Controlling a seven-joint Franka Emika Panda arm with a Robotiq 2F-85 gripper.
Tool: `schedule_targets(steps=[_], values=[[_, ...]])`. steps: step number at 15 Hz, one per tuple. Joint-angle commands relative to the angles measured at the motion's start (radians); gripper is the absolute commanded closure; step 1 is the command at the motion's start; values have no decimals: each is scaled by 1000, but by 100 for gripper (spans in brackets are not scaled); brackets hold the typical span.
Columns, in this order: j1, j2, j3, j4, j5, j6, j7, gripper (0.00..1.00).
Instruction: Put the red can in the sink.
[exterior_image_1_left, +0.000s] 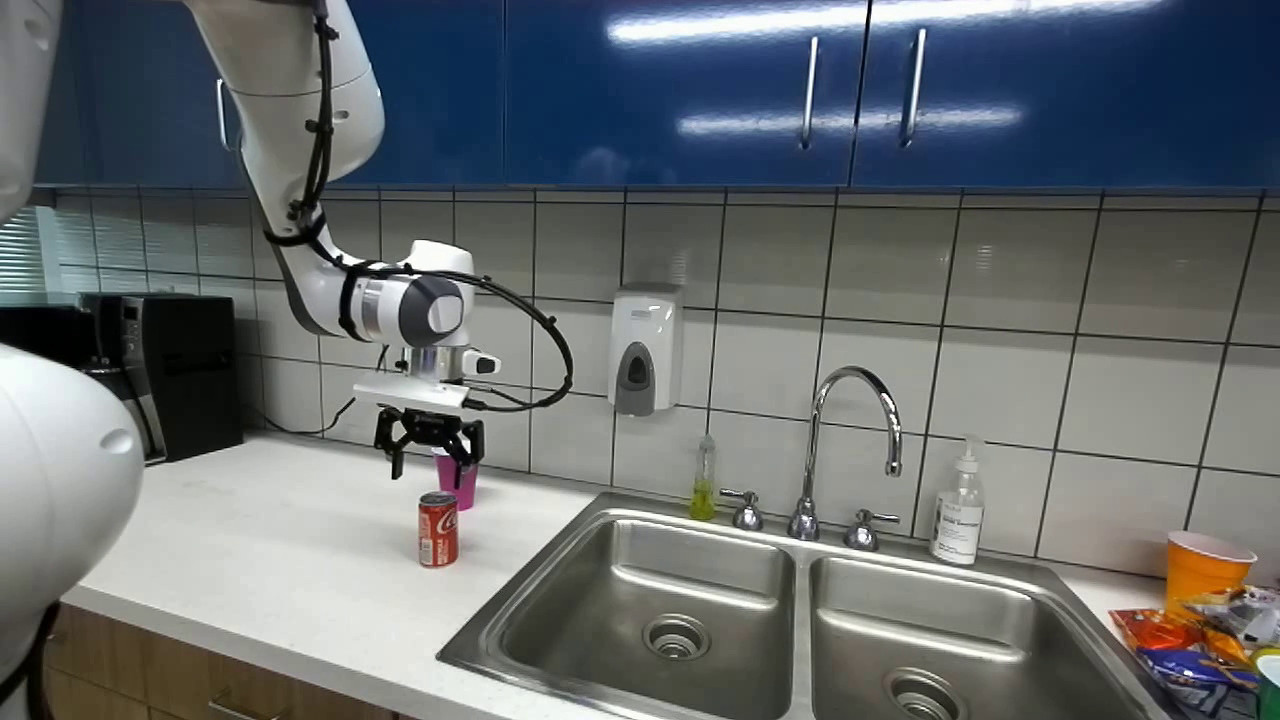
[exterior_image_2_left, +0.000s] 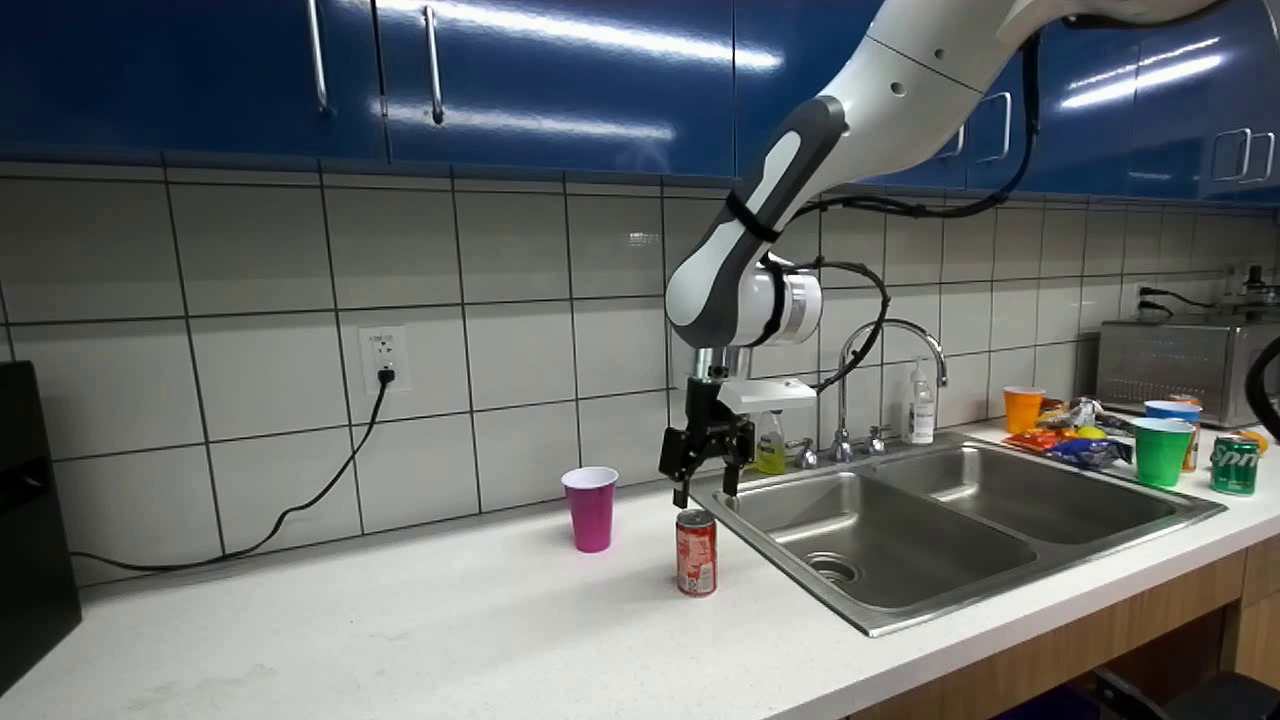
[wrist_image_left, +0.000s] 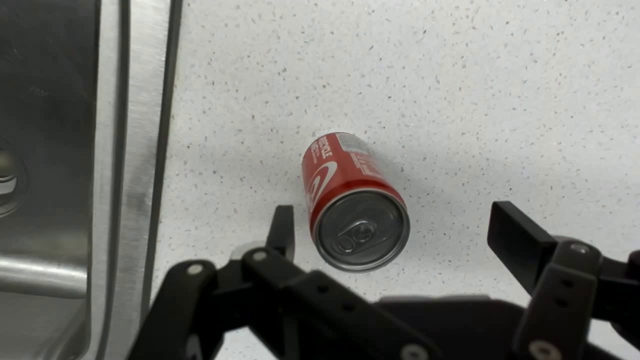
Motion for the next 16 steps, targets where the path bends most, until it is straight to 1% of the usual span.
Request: schedule_targets(steps=[1, 16], values=[[-21, 21, 30, 22, -25, 0, -5, 0], [-22, 61, 35, 22, -61, -3, 3, 0]])
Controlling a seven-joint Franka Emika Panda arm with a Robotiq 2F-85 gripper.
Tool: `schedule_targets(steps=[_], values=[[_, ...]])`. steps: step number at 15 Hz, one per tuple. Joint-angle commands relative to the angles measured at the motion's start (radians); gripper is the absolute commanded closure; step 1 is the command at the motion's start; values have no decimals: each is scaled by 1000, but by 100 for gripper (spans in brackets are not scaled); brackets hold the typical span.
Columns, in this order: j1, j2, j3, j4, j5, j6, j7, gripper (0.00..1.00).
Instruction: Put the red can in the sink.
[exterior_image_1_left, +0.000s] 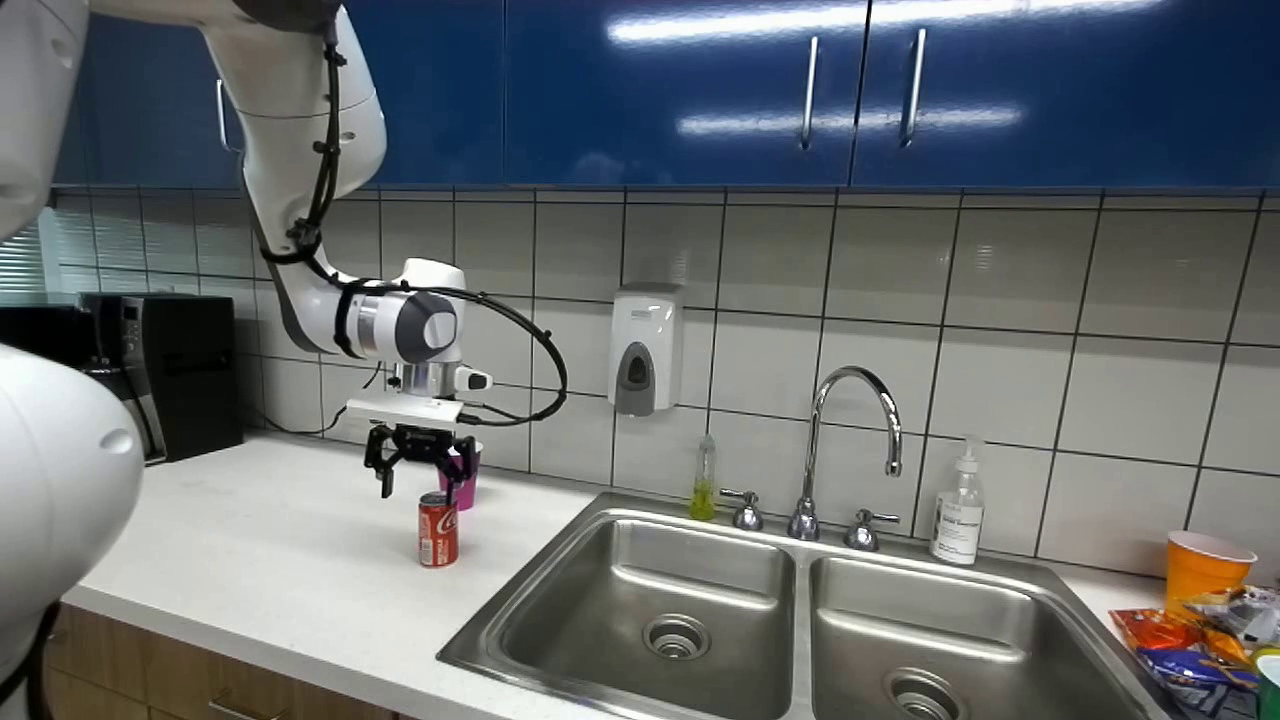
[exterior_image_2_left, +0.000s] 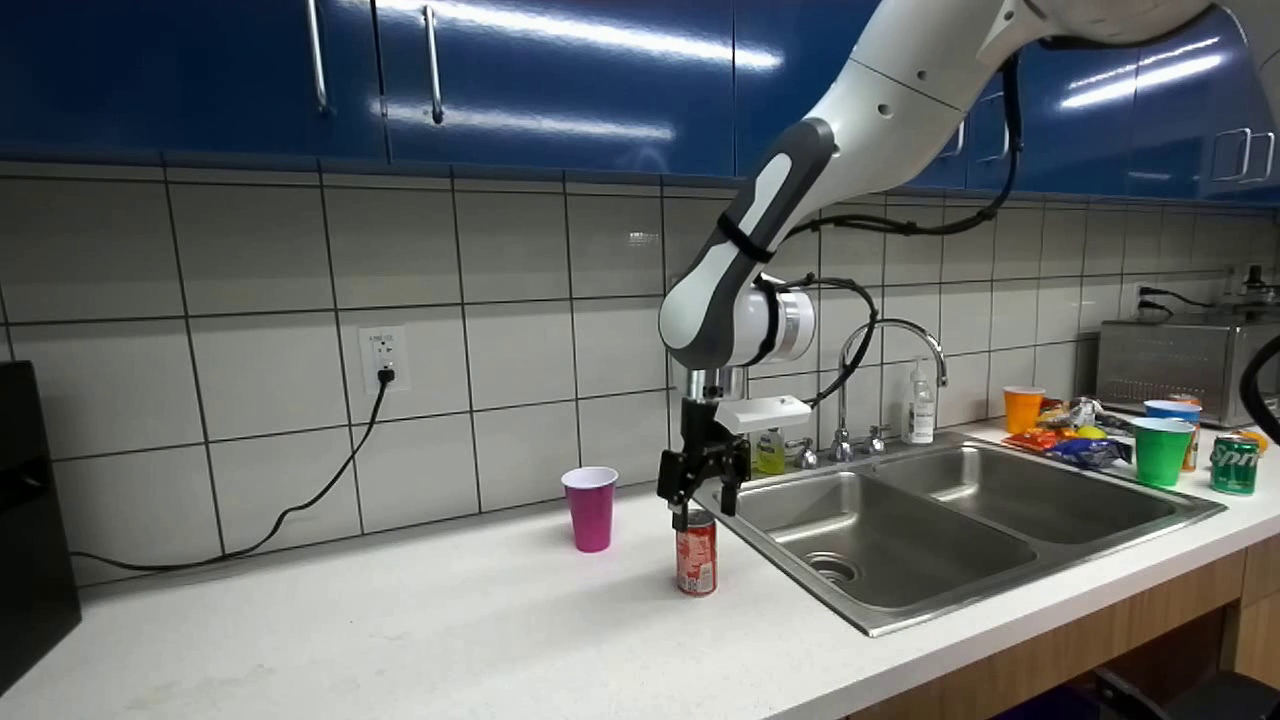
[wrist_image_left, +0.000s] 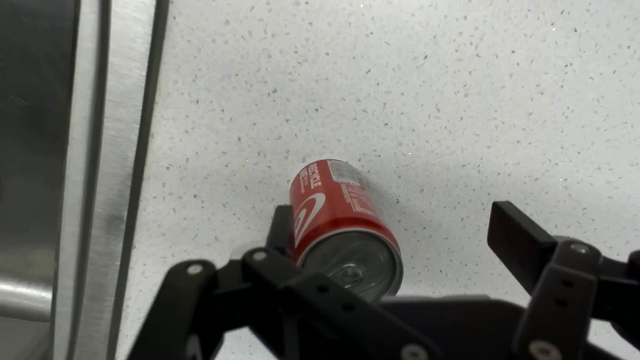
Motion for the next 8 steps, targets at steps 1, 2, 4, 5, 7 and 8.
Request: schedule_targets(steps=[1, 2, 4, 5, 7, 8], values=[[-22, 16, 14, 17, -31, -3, 4, 0], [-23, 19, 14, 18, -33, -3, 4, 0], [-24, 24, 12, 21, -41, -4, 5, 0], [-25, 26, 12, 23, -42, -4, 5, 0], [-27, 34, 11, 27, -45, -5, 5, 0], [-29, 38, 11, 29, -46, -5, 5, 0]])
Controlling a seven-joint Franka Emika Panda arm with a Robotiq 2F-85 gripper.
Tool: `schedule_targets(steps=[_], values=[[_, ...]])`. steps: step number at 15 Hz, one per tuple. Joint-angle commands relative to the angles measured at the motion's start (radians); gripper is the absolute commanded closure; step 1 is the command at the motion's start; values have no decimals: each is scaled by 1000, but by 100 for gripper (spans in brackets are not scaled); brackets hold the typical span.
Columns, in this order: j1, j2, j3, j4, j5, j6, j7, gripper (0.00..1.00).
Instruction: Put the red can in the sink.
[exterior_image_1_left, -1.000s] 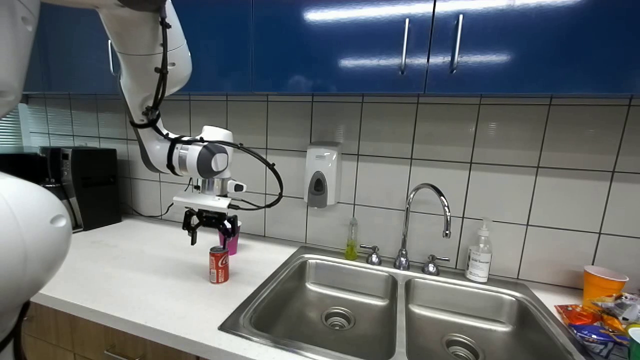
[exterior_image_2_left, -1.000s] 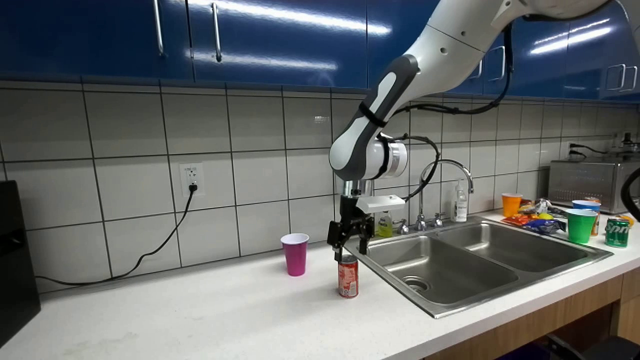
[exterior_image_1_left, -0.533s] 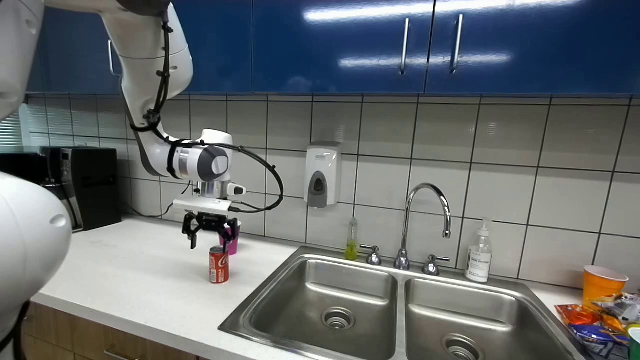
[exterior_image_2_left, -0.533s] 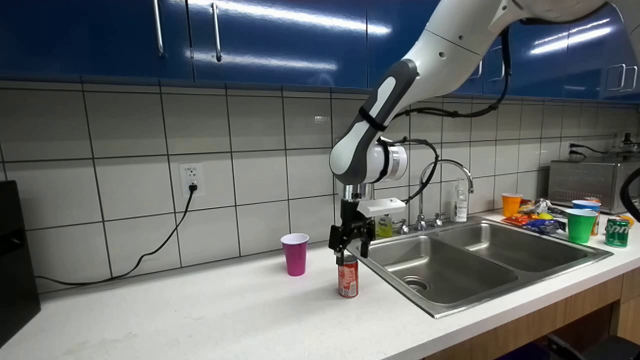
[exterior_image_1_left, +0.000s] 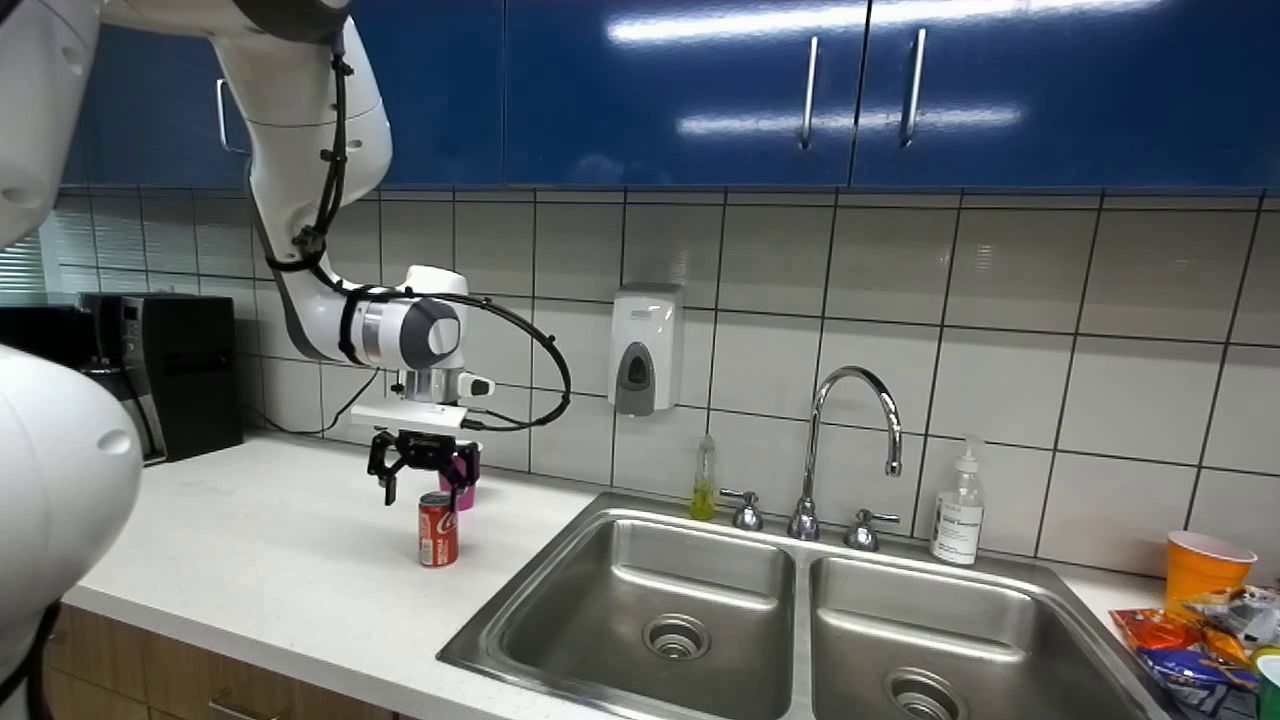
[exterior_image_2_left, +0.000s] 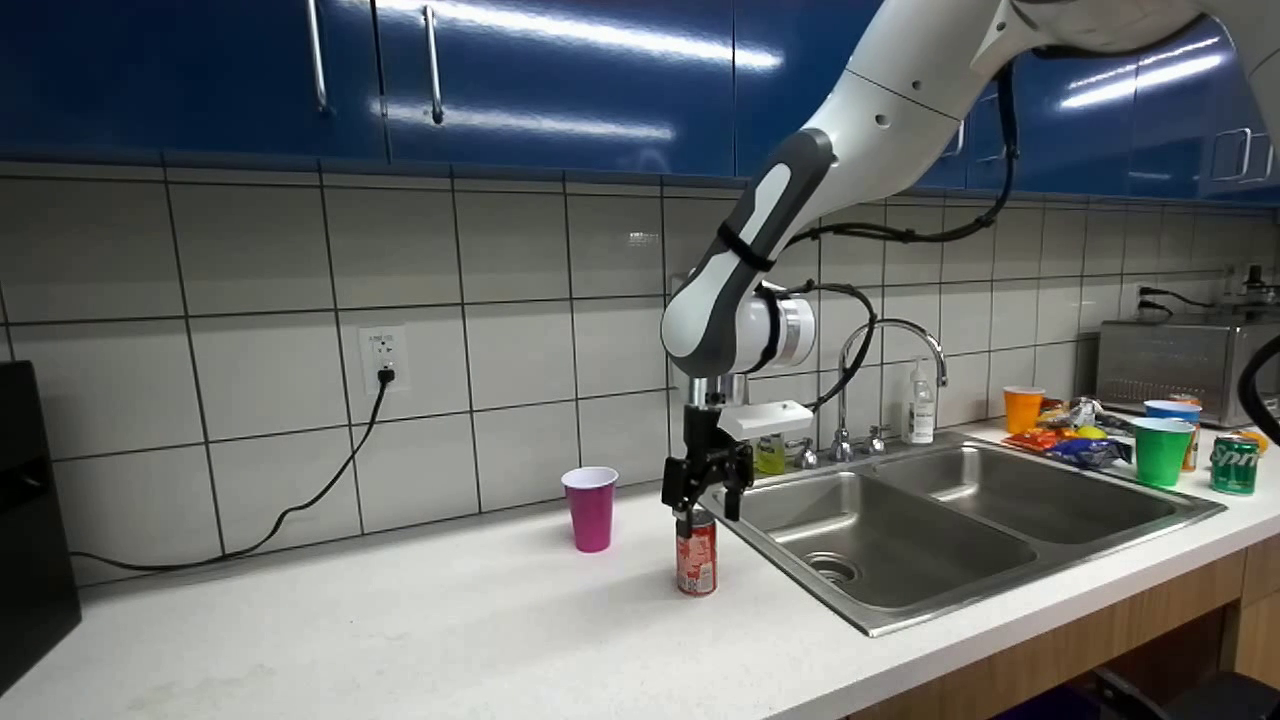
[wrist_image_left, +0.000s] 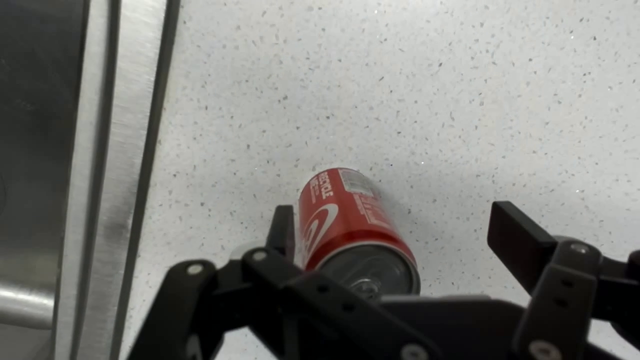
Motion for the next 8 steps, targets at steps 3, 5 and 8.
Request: schedule_targets(steps=[3, 5, 8], values=[[-23, 31, 11, 31, -31, -5, 6, 0], [-23, 40, 9, 37, -37, -4, 10, 0], [-24, 54, 8, 49, -45, -5, 11, 0]])
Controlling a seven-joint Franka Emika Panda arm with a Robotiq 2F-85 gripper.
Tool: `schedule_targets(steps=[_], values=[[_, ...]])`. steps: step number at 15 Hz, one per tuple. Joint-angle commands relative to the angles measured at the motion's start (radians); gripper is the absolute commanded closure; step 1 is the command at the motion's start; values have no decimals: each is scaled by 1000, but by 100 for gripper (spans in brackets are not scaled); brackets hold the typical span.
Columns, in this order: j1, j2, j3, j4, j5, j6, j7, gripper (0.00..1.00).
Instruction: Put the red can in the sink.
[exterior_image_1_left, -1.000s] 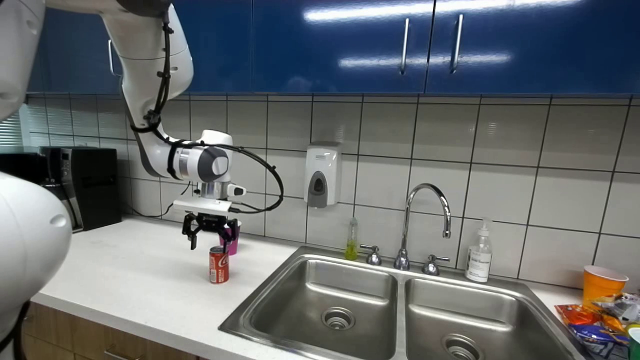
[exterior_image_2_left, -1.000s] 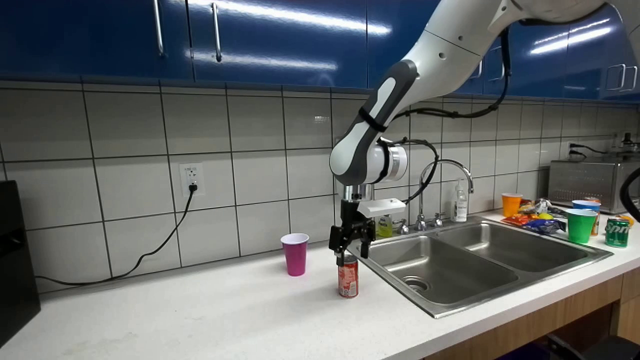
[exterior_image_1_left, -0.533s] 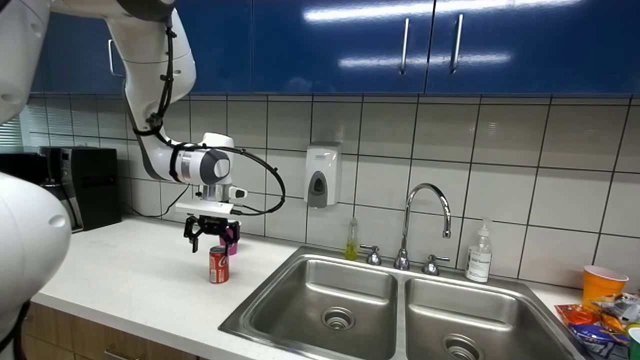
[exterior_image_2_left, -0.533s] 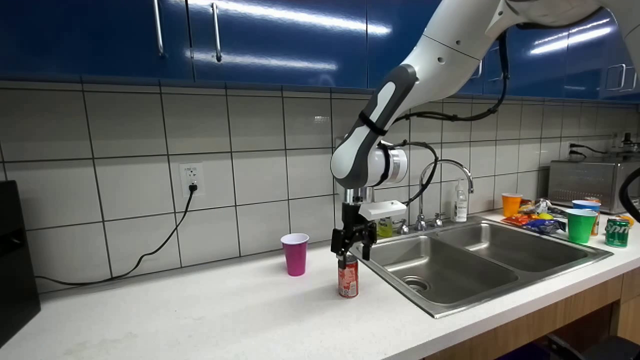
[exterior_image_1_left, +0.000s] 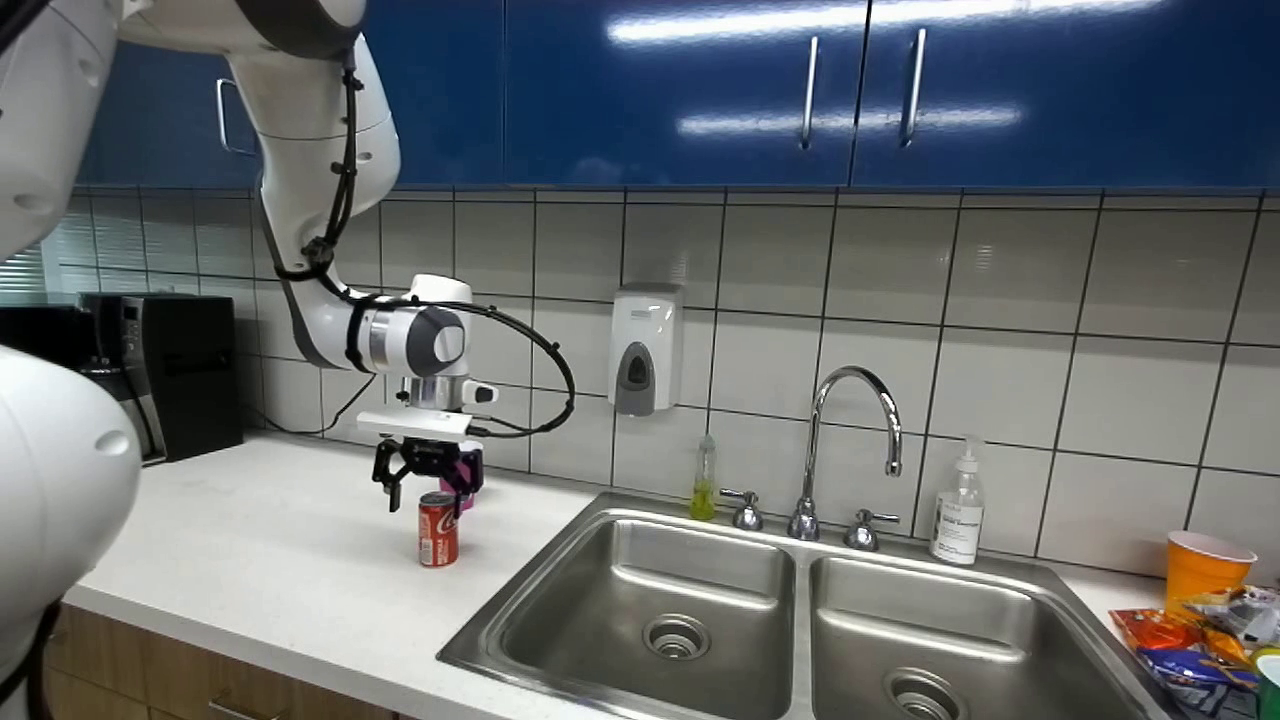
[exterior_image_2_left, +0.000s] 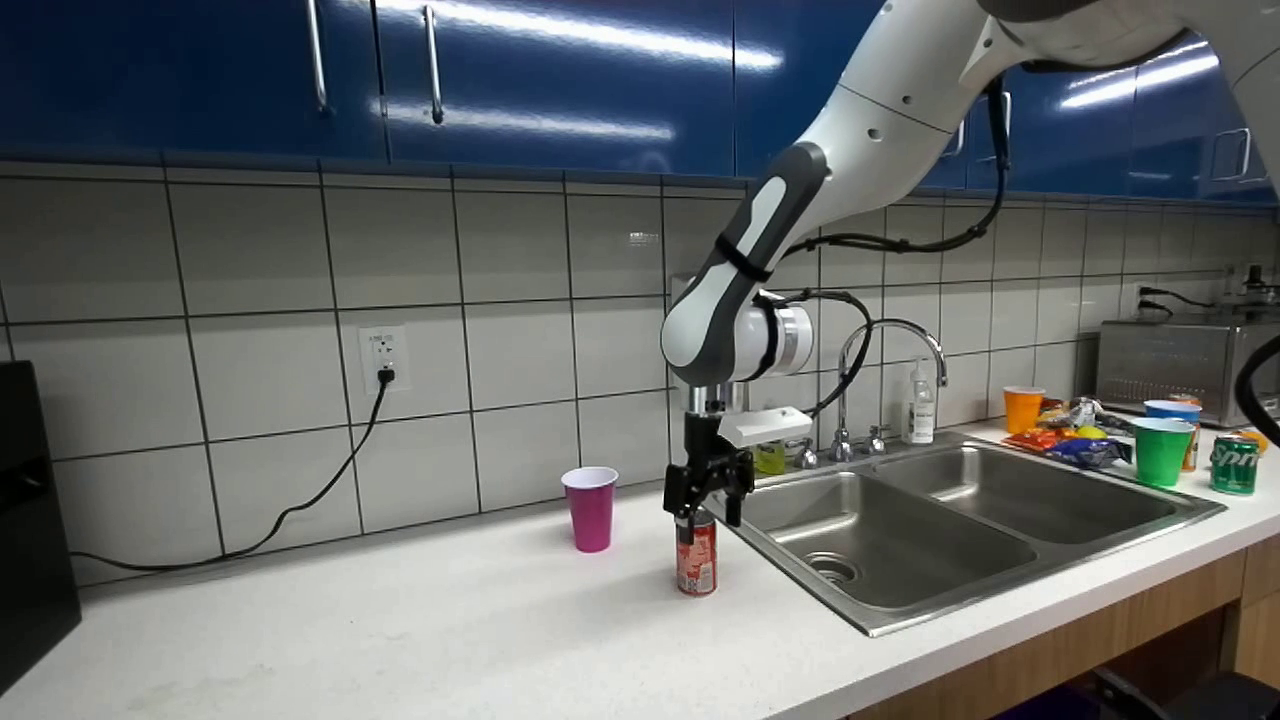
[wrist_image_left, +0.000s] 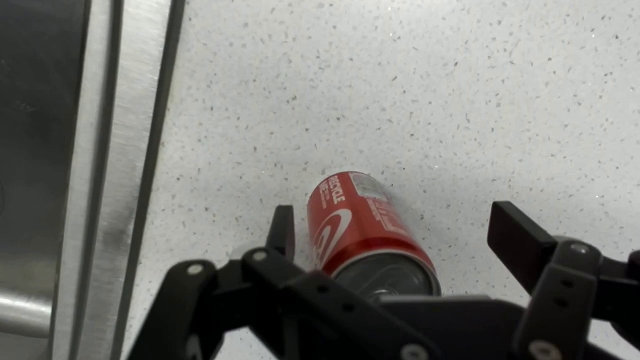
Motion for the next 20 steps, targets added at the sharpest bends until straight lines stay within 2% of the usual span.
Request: schedule_targets(steps=[1, 20], values=[[-17, 22, 8, 30, -34, -6, 11, 0], [-13, 91, 7, 104, -57, -10, 16, 0]])
